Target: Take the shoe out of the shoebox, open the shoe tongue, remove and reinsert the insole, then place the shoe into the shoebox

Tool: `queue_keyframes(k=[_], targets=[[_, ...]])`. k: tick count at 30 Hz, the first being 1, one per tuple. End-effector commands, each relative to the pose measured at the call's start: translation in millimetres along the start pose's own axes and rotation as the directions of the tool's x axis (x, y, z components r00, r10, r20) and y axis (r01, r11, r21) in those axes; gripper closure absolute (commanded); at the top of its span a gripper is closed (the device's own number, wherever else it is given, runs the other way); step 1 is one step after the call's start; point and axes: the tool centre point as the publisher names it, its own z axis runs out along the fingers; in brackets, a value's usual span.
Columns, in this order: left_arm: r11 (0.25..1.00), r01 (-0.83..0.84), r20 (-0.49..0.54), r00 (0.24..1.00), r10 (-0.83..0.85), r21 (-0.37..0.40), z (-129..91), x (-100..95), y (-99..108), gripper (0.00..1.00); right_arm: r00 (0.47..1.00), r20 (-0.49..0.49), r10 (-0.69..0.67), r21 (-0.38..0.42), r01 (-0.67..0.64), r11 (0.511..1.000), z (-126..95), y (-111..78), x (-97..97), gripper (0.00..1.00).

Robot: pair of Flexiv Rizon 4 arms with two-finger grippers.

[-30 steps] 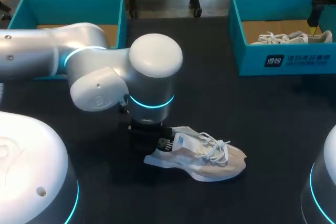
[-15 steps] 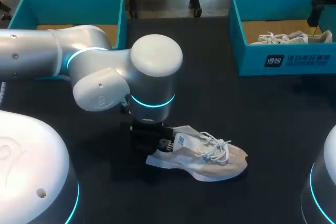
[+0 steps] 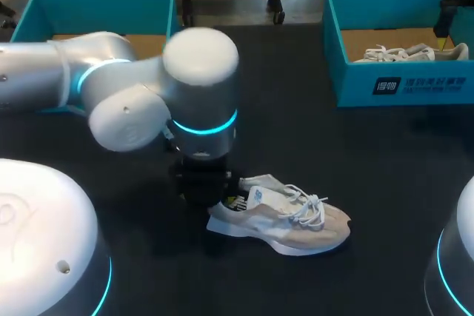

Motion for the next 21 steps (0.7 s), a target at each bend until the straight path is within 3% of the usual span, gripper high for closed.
queue_keyframes(k=[1,4,6,13,21], targets=[[1.0,0.013,0.091,0.996,-0.013,0.001,-43.3,27.3,-8.9,0.0,1.0,0.001,0.0,-0.001,0.0,1.0,0.2,-0.6,-0.2,0.0],[0.998,0.053,0.117,0.992,-0.056,0.036,-61.5,35.6,-11.6,0.0,1.0,0.001,0.0,-0.001,0.0,1.0,0.2,-0.6,-0.2,0.0],[0.991,0.088,0.137,0.985,-0.101,0.1,-70.2,42.2,-11.6,0.0,1.0,0.001,0.0,-0.001,0.0,1.0,0.2,-0.6,-0.2,0.0],[0.933,0.226,0.152,0.949,-0.275,0.281,-79.3,70.9,-10.9,0.0,1.0,0.001,0.0,-0.001,0.0,1.0,0.2,-0.6,-0.2,0.0],[0.867,0.329,0.182,0.891,-0.417,0.375,-88.5,96.7,-14.9,0.0,1.0,0.001,0.0,-0.001,0.0,1.0,0.2,-0.6,-0.2,0.0]])
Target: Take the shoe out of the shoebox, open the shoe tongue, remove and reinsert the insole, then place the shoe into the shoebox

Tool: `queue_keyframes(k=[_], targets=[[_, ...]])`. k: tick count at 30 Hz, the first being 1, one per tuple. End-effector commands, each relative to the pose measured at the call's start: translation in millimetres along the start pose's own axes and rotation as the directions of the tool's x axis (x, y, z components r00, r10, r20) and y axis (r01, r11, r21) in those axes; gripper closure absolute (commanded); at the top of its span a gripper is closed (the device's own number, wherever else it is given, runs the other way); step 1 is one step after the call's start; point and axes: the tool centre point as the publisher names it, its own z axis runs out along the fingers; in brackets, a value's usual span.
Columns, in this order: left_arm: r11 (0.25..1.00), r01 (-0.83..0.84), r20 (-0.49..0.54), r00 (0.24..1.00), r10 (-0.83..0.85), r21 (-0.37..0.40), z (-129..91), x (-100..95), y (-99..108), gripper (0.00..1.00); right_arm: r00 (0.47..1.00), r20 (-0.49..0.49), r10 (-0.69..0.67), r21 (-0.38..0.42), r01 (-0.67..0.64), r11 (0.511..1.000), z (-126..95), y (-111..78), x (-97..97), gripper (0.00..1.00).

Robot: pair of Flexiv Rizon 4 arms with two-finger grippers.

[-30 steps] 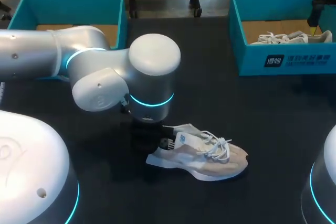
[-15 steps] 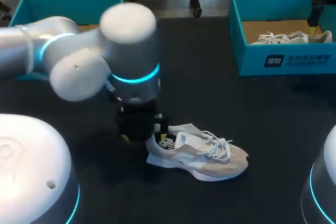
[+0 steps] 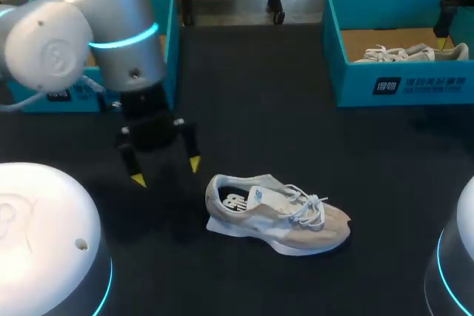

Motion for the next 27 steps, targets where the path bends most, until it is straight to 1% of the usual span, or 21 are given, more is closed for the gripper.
queue_keyframes(k=[1,2,4,9,11,26,27], targets=[[0.998,0.041,0.123,0.991,-0.045,0.041,-6.5,25.6,2.1,0.0,1.0,0.001,0.0,-0.001,0.0,1.0,0.2,-0.6,-0.2,0.0],[0.997,0.052,0.127,0.99,-0.058,0.051,-5.8,27.4,1.6,0.0,1.0,0.001,0.0,-0.001,0.0,1.0,0.2,-0.6,-0.2,0.0],[0.996,0.08,0.147,0.985,-0.087,0.048,-5.1,29.0,-0.3,0.0,1.0,0.001,0.0,-0.001,0.0,1.0,0.2,-0.6,-0.2,0.0],[0.979,0.167,0.174,0.967,-0.185,0.114,-2.9,31.2,-3.4,0.0,1.0,0.001,0.0,-0.001,0.0,1.0,0.2,-0.6,-0.2,0.0],[0.976,0.189,0.195,0.959,-0.207,0.107,-7.6,29.4,-2.5,0.0,1.0,0.001,0.0,-0.001,0.0,1.0,0.2,-0.6,-0.2,0.0],[0.976,0.189,0.195,0.959,-0.207,0.107,-7.6,29.4,-2.5,0.0,1.0,0.001,0.0,-0.001,0.0,1.0,0.2,-0.6,-0.2,0.0],[0.975,0.193,0.208,0.955,-0.213,0.109,-6.1,30.3,-5.3,0.0,1.0,0.001,0.0,-0.001,0.0,1.0,0.2,-0.6,-0.2,0.0]])
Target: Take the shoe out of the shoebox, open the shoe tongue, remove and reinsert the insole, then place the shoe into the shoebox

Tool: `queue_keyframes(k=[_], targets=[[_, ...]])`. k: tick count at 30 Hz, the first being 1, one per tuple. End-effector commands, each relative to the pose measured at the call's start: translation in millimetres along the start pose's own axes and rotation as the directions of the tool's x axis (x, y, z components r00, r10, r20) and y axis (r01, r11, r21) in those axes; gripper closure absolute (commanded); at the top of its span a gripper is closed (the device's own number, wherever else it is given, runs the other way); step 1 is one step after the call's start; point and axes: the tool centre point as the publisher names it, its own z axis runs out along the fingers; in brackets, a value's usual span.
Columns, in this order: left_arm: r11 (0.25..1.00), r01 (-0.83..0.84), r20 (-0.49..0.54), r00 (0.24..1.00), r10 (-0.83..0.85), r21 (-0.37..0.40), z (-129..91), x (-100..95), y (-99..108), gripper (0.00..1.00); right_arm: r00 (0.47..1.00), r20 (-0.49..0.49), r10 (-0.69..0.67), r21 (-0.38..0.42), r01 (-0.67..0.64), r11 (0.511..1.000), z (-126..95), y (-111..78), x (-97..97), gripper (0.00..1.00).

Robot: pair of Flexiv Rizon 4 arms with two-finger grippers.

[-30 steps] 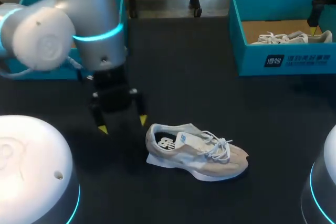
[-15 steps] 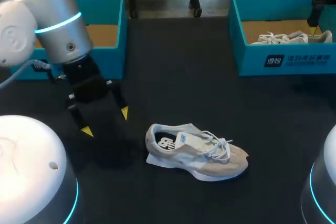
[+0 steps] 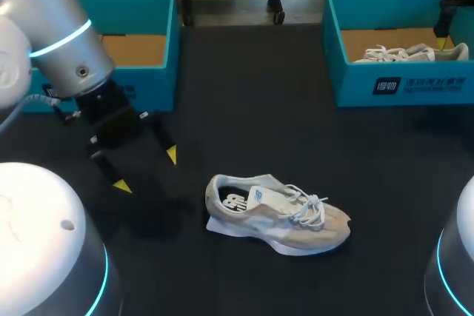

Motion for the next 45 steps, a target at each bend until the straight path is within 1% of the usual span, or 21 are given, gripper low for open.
queue_keyframes(k=[1,6,8,13,14,16,18,23,24,25,26,27,40,42,44,45], targets=[[0.999,0.035,0.017,0.999,-0.035,0.008,3.1,5.1,-3.8,0.0,1.0,0.001,0.0,-0.001,0.0,1.0,0.2,-0.6,-0.2,0.0],[0.991,0.119,0.023,0.992,-0.12,0.058,3.6,9.1,0.8,0.0,1.0,0.001,0.0,-0.001,0.0,1.0,0.2,-0.6,-0.2,0.0],[0.987,0.147,0.033,0.988,-0.149,0.057,2.4,13.3,3.5,0.0,1.0,0.001,0.0,-0.001,0.0,1.0,0.2,-0.6,-0.2,0.0],[0.957,0.259,0.077,0.96,-0.27,0.128,-4.1,24.8,12.2,0.0,1.0,0.001,0.0,-0.001,0.0,1.0,0.2,-0.6,-0.2,0.0],[0.95,0.273,0.083,0.954,-0.287,0.153,-6.2,27.1,14.8,0.0,1.0,0.001,0.0,-0.001,0.0,1.0,0.2,-0.6,-0.2,0.0],[0.935,0.311,0.102,0.938,-0.331,0.171,-8.4,31.3,19.4,0.0,1.0,0.001,0.0,-0.001,0.0,1.0,0.2,-0.6,-0.2,0.0],[0.912,0.355,0.124,0.915,-0.384,0.205,-8.6,36.3,25.1,0.0,1.0,0.001,0.0,-0.001,0.0,1.0,0.2,-0.6,-0.2,0.0],[0.878,0.393,0.161,0.881,-0.444,0.272,-5.6,43.6,34.8,0.0,1.0,0.001,0.0,-0.001,0.0,1.0,0.2,-0.6,-0.2,0.0],[0.863,0.403,0.16,0.871,-0.464,0.305,-4.3,44.3,36.1,0.0,1.0,0.001,0.0,-0.001,0.0,1.0,0.2,-0.6,-0.2,0.0],[0.833,0.425,0.157,0.851,-0.501,0.354,-3.7,44.3,38.1,0.0,1.0,0.001,0.0,-0.001,0.0,1.0,0.2,-0.6,-0.2,0.0],[0.796,0.442,0.138,0.833,-0.535,0.414,-2.7,44.3,40.7,0.0,1.0,0.001,0.0,-0.001,0.0,1.0,0.2,-0.6,-0.2,0.0],[0.743,0.456,0.101,0.817,-0.568,0.49,-1.2,44.0,43.3,0.0,1.0,0.001,0.0,-0.001,0.0,1.0,0.2,-0.6,-0.2,0.0],[0.743,0.456,0.101,0.817,-0.568,0.49,-1.2,44.0,43.3,0.0,1.0,0.001,0.0,-0.001,0.0,1.0,0.2,-0.6,-0.2,0.0],[0.737,0.453,0.092,0.819,-0.566,0.503,7.7,45.4,41.9,0.0,1.0,0.001,0.0,-0.001,0.0,1.0,0.2,-0.6,-0.2,0.0],[0.72,0.444,0.092,0.816,-0.571,0.534,12.5,46.8,41.8,0.0,1.0,0.001,0.0,-0.001,0.0,1.0,0.2,-0.6,-0.2,0.0],[0.714,0.445,0.113,0.802,-0.586,0.541,14.6,47.7,41.0,0.0,1.0,0.001,0.0,-0.001,0.0,1.0,0.2,-0.6,-0.2,0.0]])
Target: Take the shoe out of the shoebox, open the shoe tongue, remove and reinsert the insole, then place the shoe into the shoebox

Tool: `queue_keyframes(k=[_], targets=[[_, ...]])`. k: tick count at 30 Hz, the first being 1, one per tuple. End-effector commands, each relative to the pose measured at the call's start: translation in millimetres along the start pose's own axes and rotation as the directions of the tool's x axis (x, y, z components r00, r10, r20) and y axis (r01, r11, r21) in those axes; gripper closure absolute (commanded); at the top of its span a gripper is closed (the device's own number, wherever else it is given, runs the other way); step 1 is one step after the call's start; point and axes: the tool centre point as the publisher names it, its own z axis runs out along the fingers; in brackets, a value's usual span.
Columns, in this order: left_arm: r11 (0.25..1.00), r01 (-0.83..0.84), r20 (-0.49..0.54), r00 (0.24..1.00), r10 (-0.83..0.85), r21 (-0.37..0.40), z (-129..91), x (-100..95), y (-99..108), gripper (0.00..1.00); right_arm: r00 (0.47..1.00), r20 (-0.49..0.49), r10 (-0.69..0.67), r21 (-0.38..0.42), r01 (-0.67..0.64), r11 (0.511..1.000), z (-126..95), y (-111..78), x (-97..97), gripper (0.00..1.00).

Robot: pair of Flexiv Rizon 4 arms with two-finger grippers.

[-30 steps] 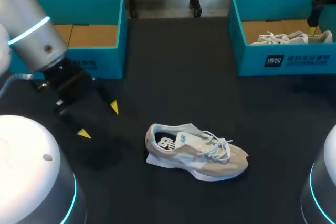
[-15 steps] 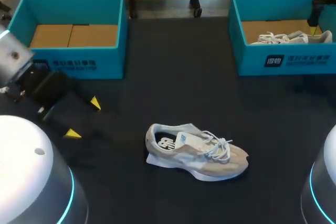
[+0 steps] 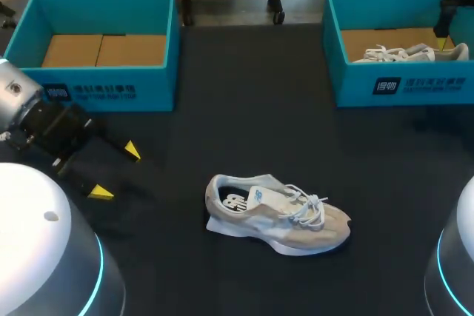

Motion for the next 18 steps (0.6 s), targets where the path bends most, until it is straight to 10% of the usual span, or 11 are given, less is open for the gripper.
queue_keyframes(k=[1,18], targets=[[0.999,0.0,0.045,0.999,-0.002,0.046,8.8,2.3,10.2,0.0,1.0,0.001,0.0,-0.001,0.0,1.0,0.2,-0.7,-0.3,0.0],[0.974,0.101,0.174,0.975,-0.137,0.201,44.4,-8.6,24.2,0.0,1.0,0.001,0.0,-0.001,0.0,1.0,0.2,-0.7,-0.3,0.0]])
